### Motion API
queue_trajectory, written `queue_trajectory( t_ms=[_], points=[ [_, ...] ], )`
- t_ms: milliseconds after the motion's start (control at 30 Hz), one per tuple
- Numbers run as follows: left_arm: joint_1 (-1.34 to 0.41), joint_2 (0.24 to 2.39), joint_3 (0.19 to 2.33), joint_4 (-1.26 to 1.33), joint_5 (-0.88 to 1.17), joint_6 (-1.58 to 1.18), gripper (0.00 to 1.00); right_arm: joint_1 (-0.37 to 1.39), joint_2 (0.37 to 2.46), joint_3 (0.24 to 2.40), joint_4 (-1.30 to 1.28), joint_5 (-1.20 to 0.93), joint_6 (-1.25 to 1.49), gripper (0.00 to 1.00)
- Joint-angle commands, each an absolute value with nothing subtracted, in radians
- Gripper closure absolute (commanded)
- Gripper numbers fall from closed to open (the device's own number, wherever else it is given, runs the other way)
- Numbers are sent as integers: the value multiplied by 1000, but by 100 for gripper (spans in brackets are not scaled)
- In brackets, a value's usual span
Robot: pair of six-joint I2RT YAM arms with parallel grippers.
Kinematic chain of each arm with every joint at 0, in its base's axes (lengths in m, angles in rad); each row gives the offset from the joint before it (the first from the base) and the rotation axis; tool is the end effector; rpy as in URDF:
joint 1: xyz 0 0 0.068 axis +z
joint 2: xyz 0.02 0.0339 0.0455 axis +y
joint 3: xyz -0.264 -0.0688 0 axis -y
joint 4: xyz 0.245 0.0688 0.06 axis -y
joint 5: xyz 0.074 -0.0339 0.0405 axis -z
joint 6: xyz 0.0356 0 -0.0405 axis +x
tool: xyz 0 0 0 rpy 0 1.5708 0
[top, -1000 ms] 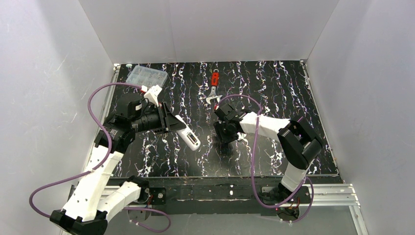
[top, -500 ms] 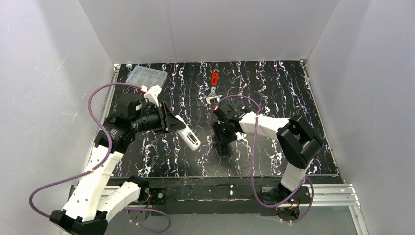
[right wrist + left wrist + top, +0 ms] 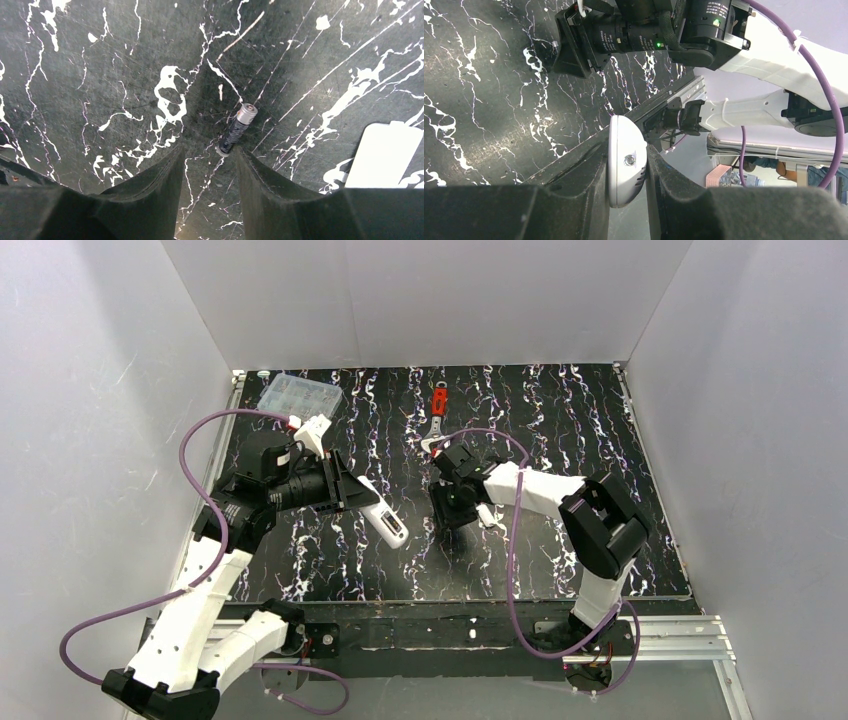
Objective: Load the batteries into the remote control
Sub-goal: Adjust the battery at the center of the board.
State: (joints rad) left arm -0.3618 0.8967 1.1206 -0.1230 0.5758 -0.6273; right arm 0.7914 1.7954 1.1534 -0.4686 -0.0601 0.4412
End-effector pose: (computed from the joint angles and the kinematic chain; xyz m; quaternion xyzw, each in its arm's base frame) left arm 0.1653 -0.0833 0.4431 0.1237 0.6652 -0.5052 0.5357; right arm 0.2512 0.2573 0.1741 -0.1763 0.9571 0.1556 0.1691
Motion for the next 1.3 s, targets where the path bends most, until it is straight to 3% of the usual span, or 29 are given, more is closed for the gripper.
queue_trajectory(
  t_ms=[0, 1267],
  points=[
    [-354, 881, 1144, -140, 598, -611, 100, 787, 1816, 1206, -465, -55, 446, 50],
    [-343, 880, 1149, -149, 605, -601, 100, 774, 1926, 1301, -514, 194, 367, 51]
  ],
)
